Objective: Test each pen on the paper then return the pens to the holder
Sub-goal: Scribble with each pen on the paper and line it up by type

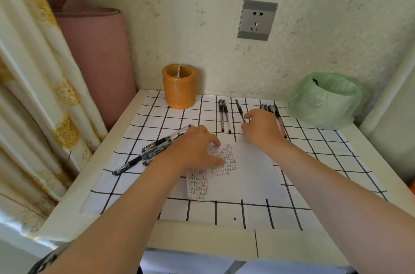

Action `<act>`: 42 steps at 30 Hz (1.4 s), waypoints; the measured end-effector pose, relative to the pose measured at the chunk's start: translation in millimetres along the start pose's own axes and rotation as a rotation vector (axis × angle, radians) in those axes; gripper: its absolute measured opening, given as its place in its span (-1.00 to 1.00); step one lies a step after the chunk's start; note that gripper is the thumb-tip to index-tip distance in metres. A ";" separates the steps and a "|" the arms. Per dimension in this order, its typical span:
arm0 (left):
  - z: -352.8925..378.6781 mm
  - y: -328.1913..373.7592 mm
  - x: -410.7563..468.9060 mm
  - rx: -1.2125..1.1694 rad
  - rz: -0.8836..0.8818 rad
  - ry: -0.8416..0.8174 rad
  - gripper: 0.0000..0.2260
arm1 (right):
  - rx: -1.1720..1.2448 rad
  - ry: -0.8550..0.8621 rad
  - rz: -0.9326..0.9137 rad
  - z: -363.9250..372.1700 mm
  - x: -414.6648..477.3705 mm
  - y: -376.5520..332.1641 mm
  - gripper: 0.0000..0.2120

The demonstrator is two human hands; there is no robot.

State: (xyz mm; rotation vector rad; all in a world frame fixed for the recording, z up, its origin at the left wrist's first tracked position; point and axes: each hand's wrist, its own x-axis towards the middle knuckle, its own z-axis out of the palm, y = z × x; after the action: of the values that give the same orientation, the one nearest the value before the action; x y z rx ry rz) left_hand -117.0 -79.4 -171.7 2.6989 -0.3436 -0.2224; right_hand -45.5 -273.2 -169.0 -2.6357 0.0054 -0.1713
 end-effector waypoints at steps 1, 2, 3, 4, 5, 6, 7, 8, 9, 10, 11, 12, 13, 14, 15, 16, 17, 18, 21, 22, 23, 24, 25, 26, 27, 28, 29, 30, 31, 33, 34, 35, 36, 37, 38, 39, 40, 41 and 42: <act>1.0 -1.3 0.5 0.003 0.008 -0.021 -0.45 | -0.005 -0.006 0.002 2.8 3.6 -1.6 -0.73; 1.6 -3.0 1.2 0.010 0.016 -0.032 -0.42 | -0.011 -0.008 0.004 5.1 6.7 -3.5 -0.74; 1.5 -4.5 1.9 0.015 0.023 -0.038 -0.39 | -0.011 -0.013 0.003 7.2 9.1 -5.6 -0.74; 1.5 -5.8 3.0 0.015 0.024 -0.046 -0.38 | -0.010 -0.020 0.001 9.6 11.2 -7.4 -0.74; 1.4 -7.0 3.7 0.013 0.026 -0.051 -0.36 | -0.013 -0.027 -0.006 12.0 13.0 -8.7 -0.73; 1.7 -8.2 4.7 0.011 0.028 -0.055 -0.36 | -0.017 -0.041 -0.012 14.1 14.5 -9.3 -0.73; 2.0 -9.0 5.6 0.009 0.032 -0.056 -0.35 | -0.023 -0.056 -0.017 15.5 15.9 -10.0 -0.72; 2.5 -9.7 6.5 0.006 0.038 -0.056 -0.35 | -0.033 -0.073 -0.017 16.0 16.7 -10.8 -0.72; 2.8 -10.0 6.9 0.004 0.045 -0.054 -0.35 | -0.045 -0.089 -0.017 15.9 17.5 -11.2 -0.71; 3.2 -10.5 7.5 0.001 0.051 -0.053 -0.34 | -0.056 -0.104 -0.016 15.8 18.8 -11.4 -0.70; 3.4 -10.9 7.8 0.000 0.056 -0.052 -0.34 | -0.064 -0.116 -0.017 16.2 20.0 -11.0 -0.68; 4.0 -11.4 8.1 0.000 0.059 -0.052 -0.34 | -0.067 -0.126 -0.020 15.5 20.1 -11.3 -0.67; 4.0 -11.7 7.8 0.001 0.064 -0.051 -0.34 | -0.067 -0.134 -0.027 14.4 19.6 -11.7 -0.67; 3.9 -12.1 7.1 -0.002 0.068 -0.048 -0.35 | -0.066 -0.136 -0.032 12.7 18.5 -12.8 -0.69; 3.4 -12.6 5.7 -0.011 0.072 -0.039 -0.36 | -0.072 -0.131 -0.038 10.8 17.1 -14.7 -0.71; 2.1 -13.2 4.0 -0.022 0.073 -0.024 -0.39 | -0.087 -0.118 -0.047 8.2 15.1 -17.9 -0.73; -0.1 -14.6 1.4 -0.033 0.073 0.002 -0.43 | -0.115 -0.096 -0.063 5.8 12.4 -22.6 -0.74; -3.0 -17.1 -1.9 -0.043 0.071 0.039 -0.48 | -0.147 -0.074 -0.087 4.3 9.1 -28.5 -0.75; -15.1 -31.2 -14.4 -0.017 0.047 0.190 -0.64 | -0.171 -0.031 -0.233 8.5 -1.6 -47.9 -0.75; -19.2 -38.1 -18.8 0.010 0.026 0.244 -0.68 | -0.151 -0.038 -0.295 11.5 -5.9 -55.3 -0.75; -23.8 -45.7 -23.9 0.029 -0.003 0.291 -0.71 | -0.130 -0.056 -0.362 15.0 -10.2 -62.6 -0.74; -27.9 -53.2 -29.2 0.044 -0.042 0.325 -0.73 | -0.115 -0.074 -0.434 19.1 -15.0 -69.5 -0.73; -31.6 -60.8 -34.8 0.063 -0.085 0.349 -0.73 | -0.109 -0.088 -0.505 23.7 -19.3 -76.5 -0.73; -34.8 -68.0 -40.4 0.087 -0.129 0.360 -0.73 | -0.108 -0.097 -0.571 28.5 -23.4 -82.9 -0.72; -37.4 -75.1 -46.1 0.111 -0.170 0.362 -0.73 | -0.110 -0.111 -0.626 33.6 -26.6 -89.0 -0.71; -39.2 -82.2 -51.6 0.130 -0.207 0.353 -0.73 | -0.116 -0.130 -0.675 39.2 -28.7 -94.6 -0.70; -40.5 -88.5 -56.7 0.140 -0.239 0.337 -0.73 | -0.126 -0.152 -0.719 45.0 -30.5 -99.5 -0.69; -41.3 -94.0 -61.6 0.139 -0.265 0.315 -0.72 | -0.144 -0.172 -0.757 50.9 -31.9 -103.9 -0.68; -42.0 -98.6 -65.9 0.132 -0.284 0.293 -0.71 | -0.172 -0.181 -0.792 56.3 -33.3 -107.5 -0.67; -42.2 -106.5 -72.9 0.115 -0.316 0.234 -0.69 | -0.269 -0.174 -0.855 66.0 -35.4 -112.9 -0.63; -42.8 -109.4 -76.1 0.099 -0.339 0.189 -0.67 | -0.322 -0.162 -0.878 70.0 -36.6 -114.4 -0.60; -44.1 -111.9 -79.0 0.077 -0.365 0.140 -0.65 | -0.365 -0.151 -0.894 73.5 -37.6 -115.6 -0.57; -46.0 -113.6 -81.9 0.056 -0.389 0.092 -0.64 | -0.393 -0.138 -0.905 76.4 -38.7 -116.6 -0.58; -48.2 -115.3 -84.3 0.037 -0.405 0.052 -0.63 | -0.410 -0.127 -0.908 78.8 -38.8 -117.7 -0.59; -50.3 -116.7 -85.7 0.025 -0.409 0.022 -0.62 | -0.420 -0.119 -0.906 80.7 -38.4 -118.5 -0.60; -51.6 -117.7 -86.1 0.015 -0.401 0.004 -0.62 | -0.424 -0.114 -0.899 82.1 -37.8 -119.5 -0.62; -52.3 -118.5 -85.9 0.001 -0.390 -0.004 -0.63 | -0.429 -0.110 -0.891 83.4 -36.7 -120.4 -0.64; -52.4 -119.0 -85.3 -0.021 -0.378 -0.002 -0.65 | -0.429 -0.107 -0.883 84.6 -35.3 -120.8 -0.67; -52.1 -119.6 -84.6 -0.044 -0.370 0.005 -0.67 | -0.422 -0.110 -0.873 85.6 -33.7 -121.1 -0.70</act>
State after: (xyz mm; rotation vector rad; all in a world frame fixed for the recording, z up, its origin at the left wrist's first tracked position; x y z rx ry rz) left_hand -162.6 69.2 -165.5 2.6990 0.1650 -0.3235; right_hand -71.7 -124.9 -189.5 -2.8605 -1.2725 -0.3401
